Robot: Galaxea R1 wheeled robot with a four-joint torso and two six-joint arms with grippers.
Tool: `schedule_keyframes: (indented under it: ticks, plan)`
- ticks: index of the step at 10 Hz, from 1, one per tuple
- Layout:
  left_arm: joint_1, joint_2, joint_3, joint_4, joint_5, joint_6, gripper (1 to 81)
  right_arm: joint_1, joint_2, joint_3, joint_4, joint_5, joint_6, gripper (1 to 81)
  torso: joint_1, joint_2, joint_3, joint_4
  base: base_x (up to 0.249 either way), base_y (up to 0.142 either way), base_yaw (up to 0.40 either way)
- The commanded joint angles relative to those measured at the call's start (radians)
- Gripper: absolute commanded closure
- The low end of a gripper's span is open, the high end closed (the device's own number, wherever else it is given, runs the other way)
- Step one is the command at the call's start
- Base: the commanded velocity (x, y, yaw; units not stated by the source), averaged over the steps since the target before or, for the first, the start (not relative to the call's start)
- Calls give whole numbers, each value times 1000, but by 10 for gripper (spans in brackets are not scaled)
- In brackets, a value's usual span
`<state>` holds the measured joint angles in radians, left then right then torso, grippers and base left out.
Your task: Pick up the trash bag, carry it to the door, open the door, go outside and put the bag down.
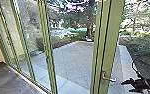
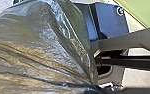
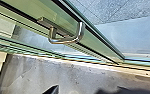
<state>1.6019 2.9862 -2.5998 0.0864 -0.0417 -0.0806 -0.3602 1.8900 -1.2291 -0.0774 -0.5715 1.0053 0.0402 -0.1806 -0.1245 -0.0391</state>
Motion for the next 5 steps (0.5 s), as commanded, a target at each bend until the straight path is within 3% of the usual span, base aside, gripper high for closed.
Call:
schedule_keyframes:
  ticks: [1,5]
  plan:
    - [-39,2,6,-13,57,-1,811,134,31,-58,51,-13,45,10,0,0,0,0,0,0,0]
    - [-38,4,6,-14,57,-1,811,154,149,-183,56,-14,187,10,0,0,0,0,0,0,0]
